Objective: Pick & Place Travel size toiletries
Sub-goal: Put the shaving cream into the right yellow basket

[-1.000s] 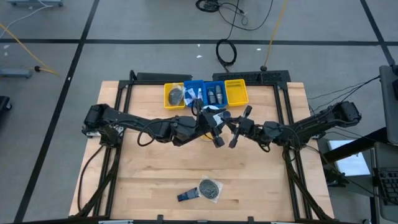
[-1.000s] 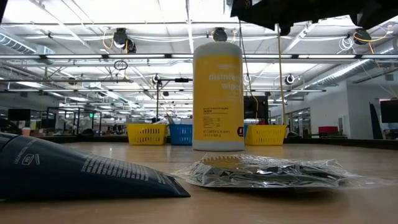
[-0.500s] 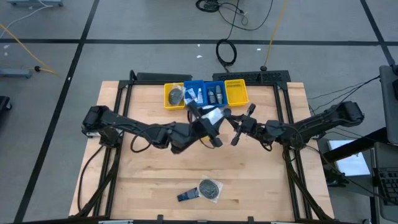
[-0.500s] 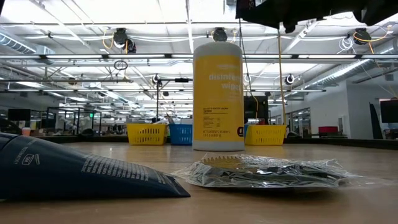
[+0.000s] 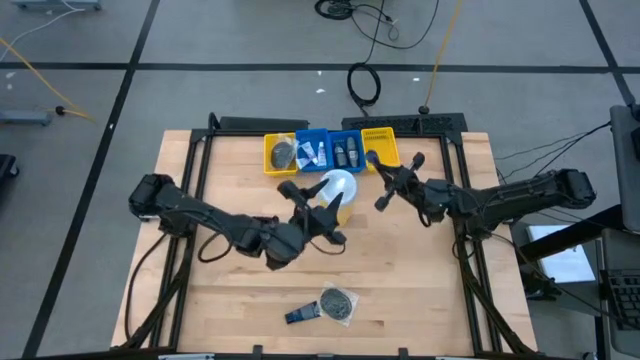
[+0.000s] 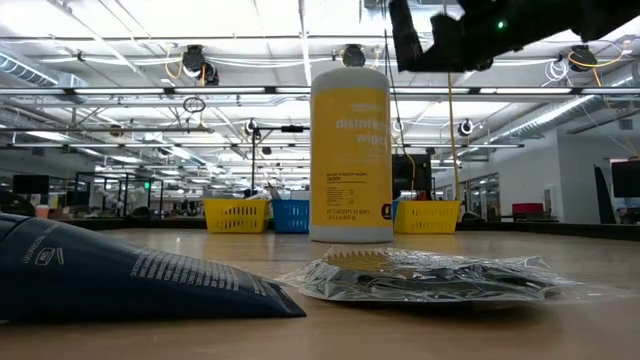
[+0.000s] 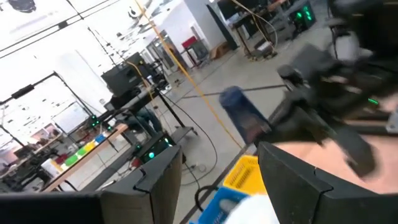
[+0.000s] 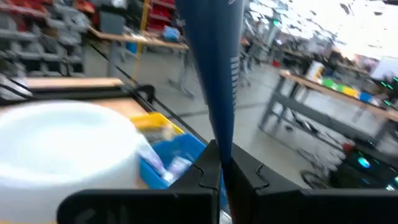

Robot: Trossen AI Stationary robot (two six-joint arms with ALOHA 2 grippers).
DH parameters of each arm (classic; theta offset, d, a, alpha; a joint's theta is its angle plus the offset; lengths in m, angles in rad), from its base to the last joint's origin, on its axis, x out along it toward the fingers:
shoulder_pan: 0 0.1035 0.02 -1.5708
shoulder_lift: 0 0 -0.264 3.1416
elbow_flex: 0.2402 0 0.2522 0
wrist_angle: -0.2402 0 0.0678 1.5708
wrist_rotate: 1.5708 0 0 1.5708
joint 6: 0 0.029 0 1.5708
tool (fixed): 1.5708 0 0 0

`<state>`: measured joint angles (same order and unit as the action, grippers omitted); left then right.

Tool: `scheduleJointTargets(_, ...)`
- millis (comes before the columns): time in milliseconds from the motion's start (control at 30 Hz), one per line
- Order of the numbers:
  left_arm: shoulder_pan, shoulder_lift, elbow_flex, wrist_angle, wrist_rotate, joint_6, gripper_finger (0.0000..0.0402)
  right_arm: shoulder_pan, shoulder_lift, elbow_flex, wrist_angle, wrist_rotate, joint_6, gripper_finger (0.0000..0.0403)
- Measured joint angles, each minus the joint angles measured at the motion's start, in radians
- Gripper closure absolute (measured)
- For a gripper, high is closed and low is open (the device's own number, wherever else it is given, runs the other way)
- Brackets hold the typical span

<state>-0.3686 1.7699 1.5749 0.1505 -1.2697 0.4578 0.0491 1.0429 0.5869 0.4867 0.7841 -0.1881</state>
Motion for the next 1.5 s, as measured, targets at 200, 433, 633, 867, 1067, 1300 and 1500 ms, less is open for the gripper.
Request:
scheduleJointTargets(200,-0.034,0.0,0.0,-0.232,-0.015,-0.207,0.019,-0.11,-0.001,0.0,-0.092,-0.004,0.044,0.0403)
scheduleJointTargets(433,-0.044,0.0,0.0,-0.519,0.008,-0.537,0.019,-0.311,0.009,0.0,-0.212,-0.173,0.166,0.0403)
scheduleJointTargets(633,-0.044,0.0,0.0,-0.725,0.115,-0.784,0.019,-0.468,0.054,0.0,-0.24,-0.308,0.215,0.0403)
scheduleJointTargets(867,-0.042,0.001,-0.05,-0.846,0.201,-0.967,0.019,-0.578,0.134,0.0,-0.24,-0.399,0.252,0.0403)
scheduleJointTargets(1067,-0.042,0.001,-0.107,-0.848,0.256,-1.053,0.019,-0.641,0.213,0.0,-0.224,-0.459,0.257,0.0403)
scheduleJointTargets(1300,-0.038,0.001,-0.121,-0.847,0.257,-1.062,0.019,-0.675,0.274,0.0,-0.208,-0.476,0.256,0.0403)
scheduleJointTargets(1500,-0.038,0.001,-0.121,-0.847,0.259,-1.059,0.019,-0.685,0.286,0.0,-0.207,-0.476,0.251,0.0402)
